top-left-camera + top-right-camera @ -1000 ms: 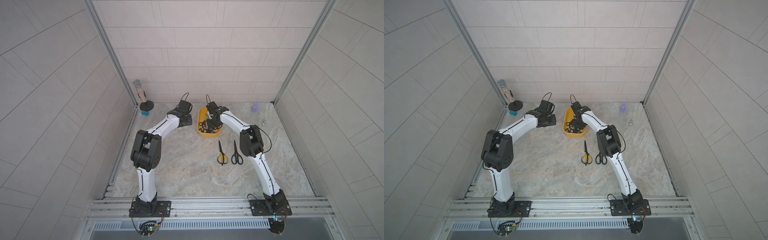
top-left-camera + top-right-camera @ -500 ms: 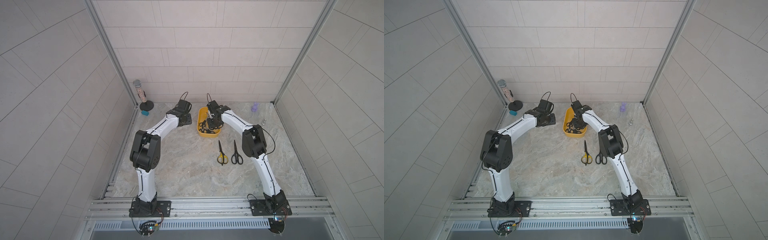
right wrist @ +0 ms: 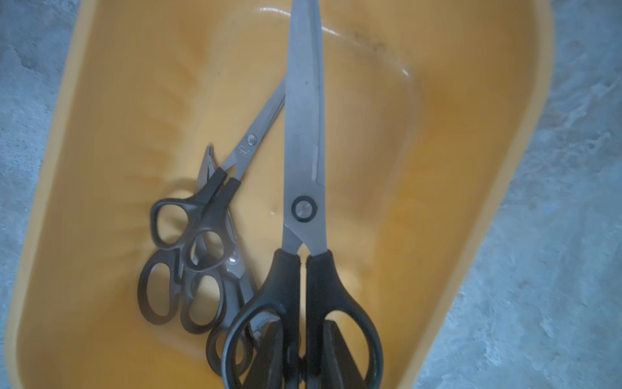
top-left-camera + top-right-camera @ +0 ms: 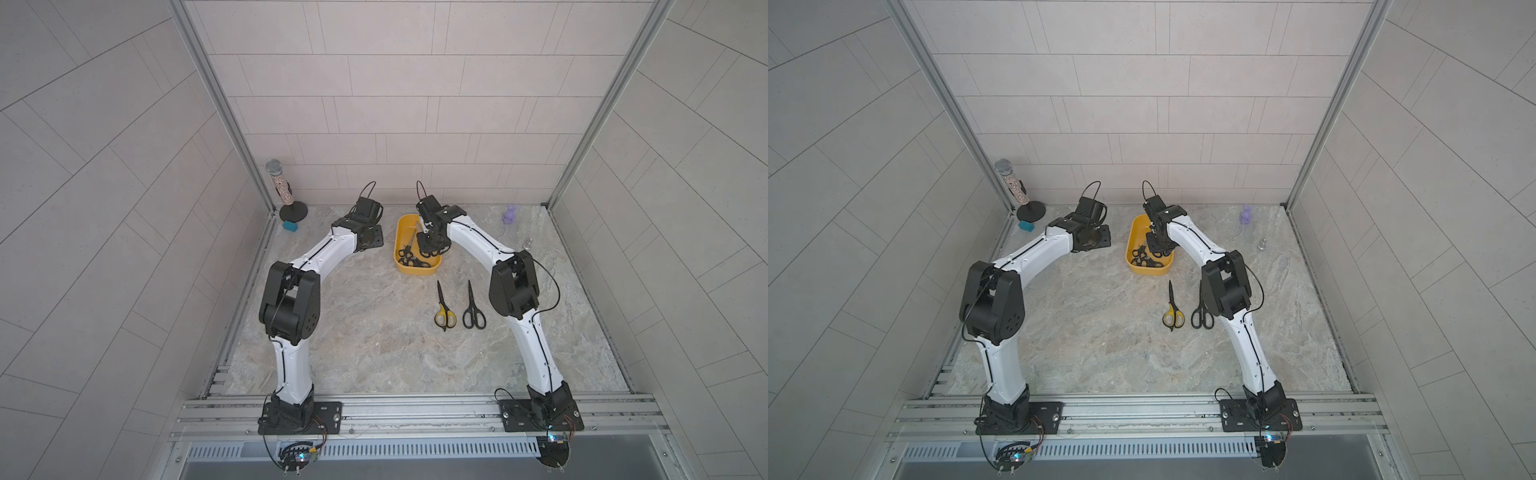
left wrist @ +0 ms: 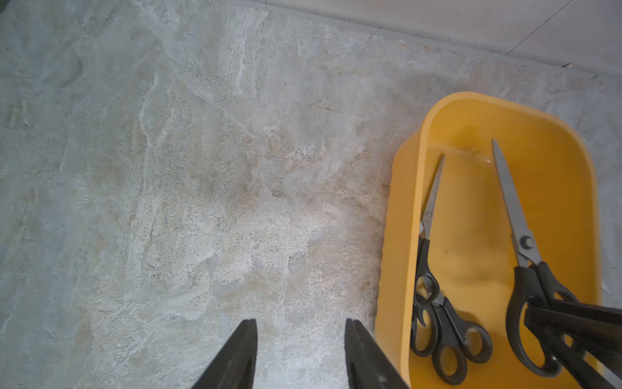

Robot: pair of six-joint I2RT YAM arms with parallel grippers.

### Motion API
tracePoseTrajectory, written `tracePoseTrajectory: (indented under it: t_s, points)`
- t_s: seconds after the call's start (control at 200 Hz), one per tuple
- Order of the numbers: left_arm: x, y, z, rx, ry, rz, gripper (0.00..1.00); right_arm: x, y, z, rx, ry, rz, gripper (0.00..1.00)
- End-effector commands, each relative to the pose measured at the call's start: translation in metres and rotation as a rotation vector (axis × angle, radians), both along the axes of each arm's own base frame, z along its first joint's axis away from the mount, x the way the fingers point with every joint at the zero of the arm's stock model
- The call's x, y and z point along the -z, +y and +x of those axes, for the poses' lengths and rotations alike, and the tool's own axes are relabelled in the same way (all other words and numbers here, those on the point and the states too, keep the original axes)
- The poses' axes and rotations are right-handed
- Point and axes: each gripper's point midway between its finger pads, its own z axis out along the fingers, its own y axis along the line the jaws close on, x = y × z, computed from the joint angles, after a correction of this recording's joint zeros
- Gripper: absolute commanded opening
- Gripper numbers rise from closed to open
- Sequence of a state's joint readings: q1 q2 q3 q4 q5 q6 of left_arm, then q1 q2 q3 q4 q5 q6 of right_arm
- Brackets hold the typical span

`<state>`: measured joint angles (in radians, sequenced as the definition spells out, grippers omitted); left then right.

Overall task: Take the scissors out of the storage box
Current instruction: Pick up the scissors from the storage box, then place the scissors at the center of the board.

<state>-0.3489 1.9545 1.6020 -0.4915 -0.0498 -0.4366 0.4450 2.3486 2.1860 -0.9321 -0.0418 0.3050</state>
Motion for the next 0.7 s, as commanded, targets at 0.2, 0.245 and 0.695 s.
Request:
tracePoseTrajectory:
  t_s: [0.2, 0.245, 0.695]
  points:
    - [-0.03, 0.01, -0.01, 0.005, -0.043, 0.049, 0.49, -0.076, -0.02, -0.026, 0.037, -0.125, 0.02, 0.0]
    - [-0.033, 0.01, -0.013, 0.013, -0.052, 0.06, 0.49, -0.082, -0.025, -0.031, 0.044, -0.14, 0.016, 0.0]
    - [-0.049, 0.006, -0.041, 0.052, -0.075, 0.118, 0.49, -0.09, -0.11, -0.114, 0.175, -0.155, -0.023, 0.0]
